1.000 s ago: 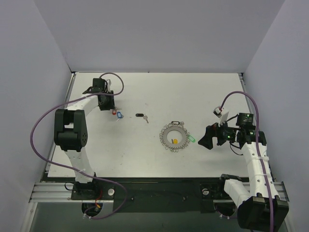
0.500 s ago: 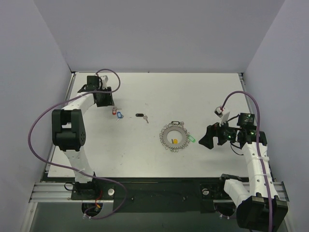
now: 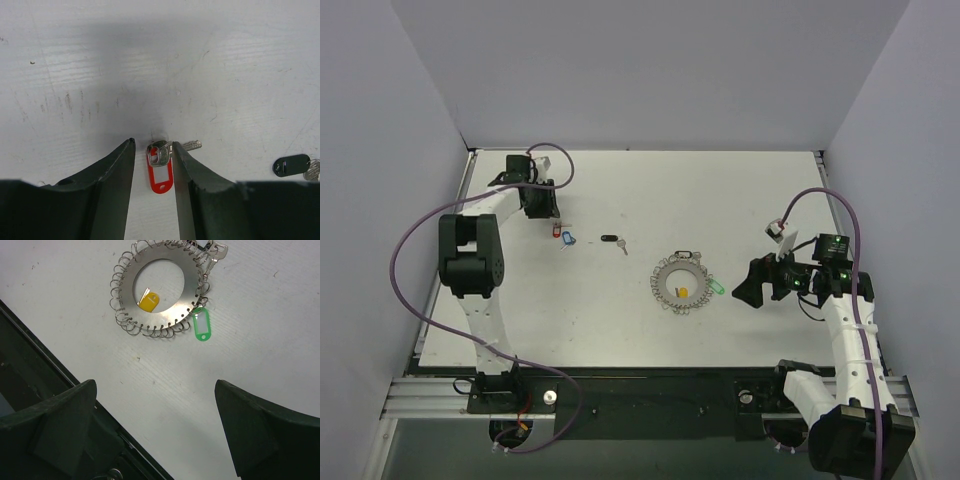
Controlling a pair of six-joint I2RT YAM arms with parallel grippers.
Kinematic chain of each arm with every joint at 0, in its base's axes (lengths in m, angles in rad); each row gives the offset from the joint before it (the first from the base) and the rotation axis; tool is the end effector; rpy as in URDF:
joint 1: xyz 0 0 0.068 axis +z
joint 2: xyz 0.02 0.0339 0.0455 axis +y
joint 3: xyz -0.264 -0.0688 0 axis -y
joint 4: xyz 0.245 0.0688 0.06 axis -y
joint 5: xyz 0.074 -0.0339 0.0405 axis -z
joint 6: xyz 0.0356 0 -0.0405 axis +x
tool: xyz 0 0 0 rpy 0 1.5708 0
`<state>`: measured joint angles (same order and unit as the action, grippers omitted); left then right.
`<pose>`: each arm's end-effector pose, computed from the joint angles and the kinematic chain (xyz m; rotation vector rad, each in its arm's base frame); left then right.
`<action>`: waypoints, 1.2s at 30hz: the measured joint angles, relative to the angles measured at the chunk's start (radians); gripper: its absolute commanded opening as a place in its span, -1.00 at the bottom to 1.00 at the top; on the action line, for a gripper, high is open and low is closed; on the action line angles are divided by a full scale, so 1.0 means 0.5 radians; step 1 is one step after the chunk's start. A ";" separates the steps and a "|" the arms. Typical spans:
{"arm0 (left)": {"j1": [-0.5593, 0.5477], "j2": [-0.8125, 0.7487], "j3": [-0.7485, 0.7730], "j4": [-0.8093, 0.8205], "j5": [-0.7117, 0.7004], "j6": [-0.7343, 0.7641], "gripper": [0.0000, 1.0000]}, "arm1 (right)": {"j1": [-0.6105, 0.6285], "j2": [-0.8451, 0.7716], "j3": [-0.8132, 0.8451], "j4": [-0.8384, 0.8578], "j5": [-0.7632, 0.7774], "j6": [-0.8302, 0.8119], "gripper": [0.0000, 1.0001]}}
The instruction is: Put the keys on the keyring
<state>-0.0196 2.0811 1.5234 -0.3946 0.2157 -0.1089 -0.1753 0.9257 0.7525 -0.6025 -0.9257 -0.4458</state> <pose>0.4514 -0.0165 0.1765 -0.0254 2.5211 -0.3239 0.1832 -0.0036 0.2745 -0.6968 1.9586 0.7057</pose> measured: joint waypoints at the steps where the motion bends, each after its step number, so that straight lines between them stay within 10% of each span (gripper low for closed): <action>1: 0.000 0.014 0.016 -0.008 0.003 0.003 -0.10 | -0.002 0.000 0.000 0.001 0.001 0.001 0.98; 36: 0.000 0.124 0.126 -0.124 0.118 0.036 -0.29 | -0.005 0.004 0.000 0.000 0.001 0.000 0.99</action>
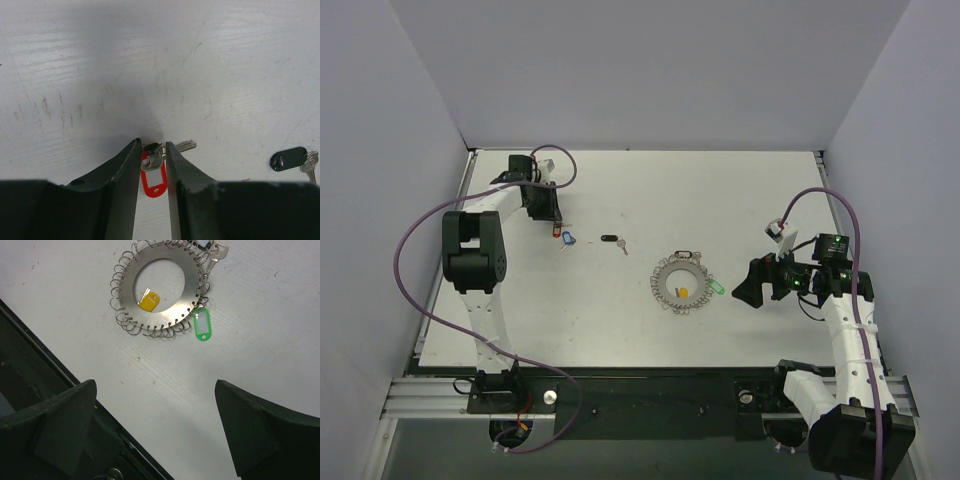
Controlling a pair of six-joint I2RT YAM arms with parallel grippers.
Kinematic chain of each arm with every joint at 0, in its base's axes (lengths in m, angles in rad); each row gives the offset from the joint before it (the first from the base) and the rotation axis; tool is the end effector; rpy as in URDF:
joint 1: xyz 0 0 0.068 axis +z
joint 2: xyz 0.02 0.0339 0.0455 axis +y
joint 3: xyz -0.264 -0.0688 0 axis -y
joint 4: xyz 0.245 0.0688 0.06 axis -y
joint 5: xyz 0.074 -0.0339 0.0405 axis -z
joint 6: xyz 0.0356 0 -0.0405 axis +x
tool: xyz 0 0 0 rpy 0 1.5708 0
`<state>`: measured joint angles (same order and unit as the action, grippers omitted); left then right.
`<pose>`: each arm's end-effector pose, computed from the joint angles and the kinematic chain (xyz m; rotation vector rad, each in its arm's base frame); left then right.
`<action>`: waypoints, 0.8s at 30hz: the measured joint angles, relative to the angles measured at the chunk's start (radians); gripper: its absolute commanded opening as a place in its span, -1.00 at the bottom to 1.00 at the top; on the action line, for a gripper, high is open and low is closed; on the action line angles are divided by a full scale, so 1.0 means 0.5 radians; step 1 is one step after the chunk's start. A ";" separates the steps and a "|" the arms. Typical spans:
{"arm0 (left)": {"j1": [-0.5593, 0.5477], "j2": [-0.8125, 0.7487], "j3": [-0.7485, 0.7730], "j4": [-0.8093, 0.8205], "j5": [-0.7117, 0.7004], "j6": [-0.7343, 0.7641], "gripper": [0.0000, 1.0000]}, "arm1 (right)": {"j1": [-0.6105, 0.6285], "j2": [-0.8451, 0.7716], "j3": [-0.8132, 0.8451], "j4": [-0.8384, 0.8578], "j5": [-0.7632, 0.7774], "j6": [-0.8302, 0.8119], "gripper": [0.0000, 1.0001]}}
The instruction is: Put the keys on the keyring
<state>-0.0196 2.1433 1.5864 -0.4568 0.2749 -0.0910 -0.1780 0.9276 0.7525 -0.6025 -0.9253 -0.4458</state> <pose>0.4597 -0.0187 0.1649 0.0099 2.5756 -0.3961 0.1835 -0.0041 0.2742 -0.6933 1.9610 0.7048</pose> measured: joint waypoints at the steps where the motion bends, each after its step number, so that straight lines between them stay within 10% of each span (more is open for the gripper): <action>1: 0.000 0.000 0.000 -0.001 0.000 0.000 -0.30 | 0.000 0.000 0.000 0.000 0.000 0.000 0.99; 24: -0.002 0.001 0.001 -0.025 -0.001 0.001 -0.55 | -0.011 0.000 0.000 0.000 -0.004 -0.001 0.99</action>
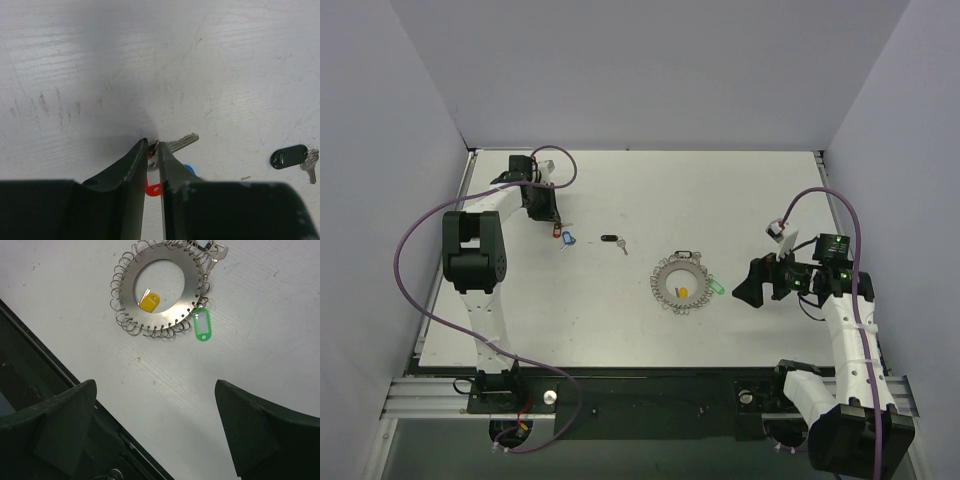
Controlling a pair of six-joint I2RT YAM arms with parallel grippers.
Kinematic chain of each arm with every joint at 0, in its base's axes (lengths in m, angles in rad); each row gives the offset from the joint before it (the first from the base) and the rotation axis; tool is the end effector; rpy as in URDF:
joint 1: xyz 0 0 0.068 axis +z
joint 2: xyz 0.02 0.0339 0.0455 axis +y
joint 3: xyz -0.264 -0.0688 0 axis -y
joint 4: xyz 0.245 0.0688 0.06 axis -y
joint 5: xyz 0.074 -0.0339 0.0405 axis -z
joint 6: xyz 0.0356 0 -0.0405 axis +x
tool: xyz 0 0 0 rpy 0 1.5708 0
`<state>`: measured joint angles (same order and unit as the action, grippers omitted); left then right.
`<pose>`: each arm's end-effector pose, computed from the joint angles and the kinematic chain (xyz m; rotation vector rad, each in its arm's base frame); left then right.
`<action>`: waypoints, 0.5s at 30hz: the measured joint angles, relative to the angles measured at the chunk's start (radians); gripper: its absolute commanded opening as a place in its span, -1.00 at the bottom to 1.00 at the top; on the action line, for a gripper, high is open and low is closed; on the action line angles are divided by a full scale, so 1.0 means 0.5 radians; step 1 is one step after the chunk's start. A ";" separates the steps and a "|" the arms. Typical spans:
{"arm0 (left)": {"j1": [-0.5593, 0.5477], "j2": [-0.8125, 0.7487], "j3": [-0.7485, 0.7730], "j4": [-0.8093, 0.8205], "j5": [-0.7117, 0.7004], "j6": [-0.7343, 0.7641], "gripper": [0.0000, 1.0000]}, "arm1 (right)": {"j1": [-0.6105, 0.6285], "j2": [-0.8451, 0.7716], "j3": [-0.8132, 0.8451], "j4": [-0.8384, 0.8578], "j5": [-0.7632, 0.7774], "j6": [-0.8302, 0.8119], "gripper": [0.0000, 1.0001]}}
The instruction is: Put the keys on the keyring
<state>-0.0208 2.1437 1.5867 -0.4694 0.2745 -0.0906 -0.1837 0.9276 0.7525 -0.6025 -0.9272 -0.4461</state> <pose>0.4586 -0.0192 0.1641 0.0094 2.5882 -0.3969 0.1835 -0.0051 0.2742 -0.6884 1.9610 0.7031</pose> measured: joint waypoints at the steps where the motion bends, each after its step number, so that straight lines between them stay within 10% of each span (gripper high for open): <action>1: 0.000 0.000 0.000 0.000 0.000 -0.001 -0.56 | 0.000 0.000 0.000 -0.001 -0.004 0.000 0.99; 7: 0.000 0.000 0.000 -0.002 -0.001 -0.002 -0.98 | -0.011 0.000 0.000 -0.001 -0.011 0.000 0.99; 15: 0.000 -0.010 -0.017 0.019 0.000 0.005 -1.00 | -0.015 -0.001 0.000 -0.002 -0.018 -0.001 0.99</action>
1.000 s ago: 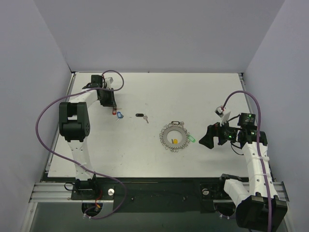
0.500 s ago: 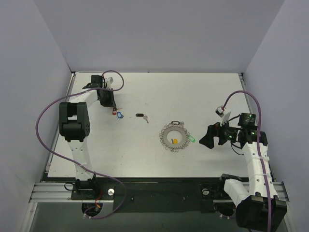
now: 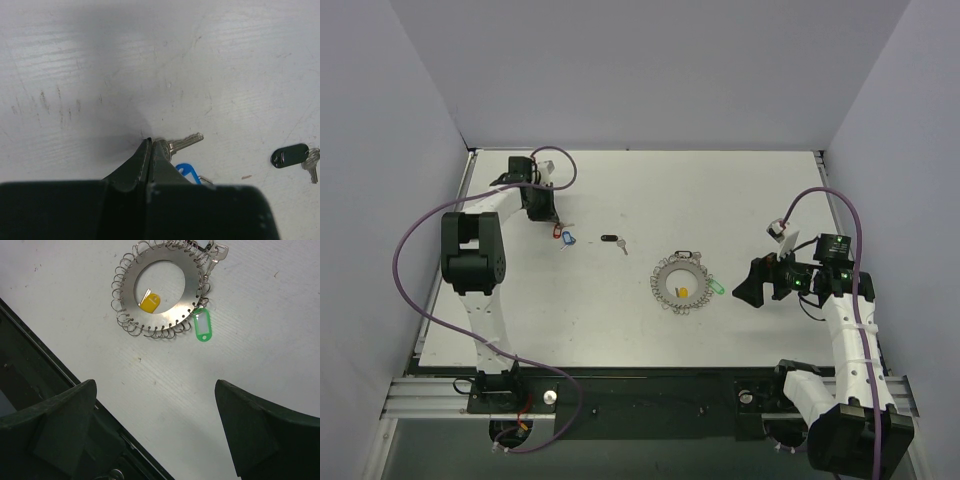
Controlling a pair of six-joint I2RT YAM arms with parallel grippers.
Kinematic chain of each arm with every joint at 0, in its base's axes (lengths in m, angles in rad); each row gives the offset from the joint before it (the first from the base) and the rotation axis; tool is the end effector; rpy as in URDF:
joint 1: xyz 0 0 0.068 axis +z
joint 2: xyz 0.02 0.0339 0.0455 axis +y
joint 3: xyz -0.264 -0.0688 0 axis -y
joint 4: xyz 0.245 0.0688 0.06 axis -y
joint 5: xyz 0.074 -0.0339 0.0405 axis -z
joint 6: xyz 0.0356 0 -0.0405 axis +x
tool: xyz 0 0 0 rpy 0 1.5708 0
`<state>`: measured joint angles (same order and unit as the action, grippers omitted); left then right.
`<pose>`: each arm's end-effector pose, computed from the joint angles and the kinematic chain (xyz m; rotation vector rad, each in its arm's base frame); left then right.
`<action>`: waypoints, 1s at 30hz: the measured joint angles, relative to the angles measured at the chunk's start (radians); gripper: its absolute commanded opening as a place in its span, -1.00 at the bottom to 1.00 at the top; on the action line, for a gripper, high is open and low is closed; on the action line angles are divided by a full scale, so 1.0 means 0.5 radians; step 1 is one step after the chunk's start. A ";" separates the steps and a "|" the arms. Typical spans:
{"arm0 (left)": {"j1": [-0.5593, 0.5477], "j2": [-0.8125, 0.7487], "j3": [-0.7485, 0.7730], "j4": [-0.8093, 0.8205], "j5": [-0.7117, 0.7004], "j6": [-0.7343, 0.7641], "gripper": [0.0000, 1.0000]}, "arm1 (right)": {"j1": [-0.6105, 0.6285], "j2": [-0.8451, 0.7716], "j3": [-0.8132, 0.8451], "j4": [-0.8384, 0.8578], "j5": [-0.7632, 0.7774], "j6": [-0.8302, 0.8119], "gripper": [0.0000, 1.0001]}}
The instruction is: Put the keys on the keyring
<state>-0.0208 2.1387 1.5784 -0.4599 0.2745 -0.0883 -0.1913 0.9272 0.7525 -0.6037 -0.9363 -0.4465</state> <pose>0.4578 -0.0192 0.1644 0.0135 2.5819 -0.3955 0.1831 -0.0063 0.2744 -0.6838 1.9576 0.7080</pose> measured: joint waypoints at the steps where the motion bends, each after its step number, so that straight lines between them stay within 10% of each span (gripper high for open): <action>1: 0.000 -0.017 -0.024 0.018 0.000 0.001 -1.00 | 0.000 0.000 0.000 -0.002 -0.005 0.000 0.99; 21: -0.218 -1.482 -0.986 0.478 0.166 -0.008 -1.00 | 0.003 -0.085 0.058 -0.263 -0.101 -0.368 1.00; 30: -1.260 -2.119 -1.326 0.606 0.162 -0.108 -1.00 | 0.068 0.173 0.565 -0.957 -0.230 -1.067 0.90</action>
<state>-0.6506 1.0790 0.9154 -0.1570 0.3553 -0.1421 -0.1574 1.0138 1.0351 -1.0821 -1.0512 -0.9798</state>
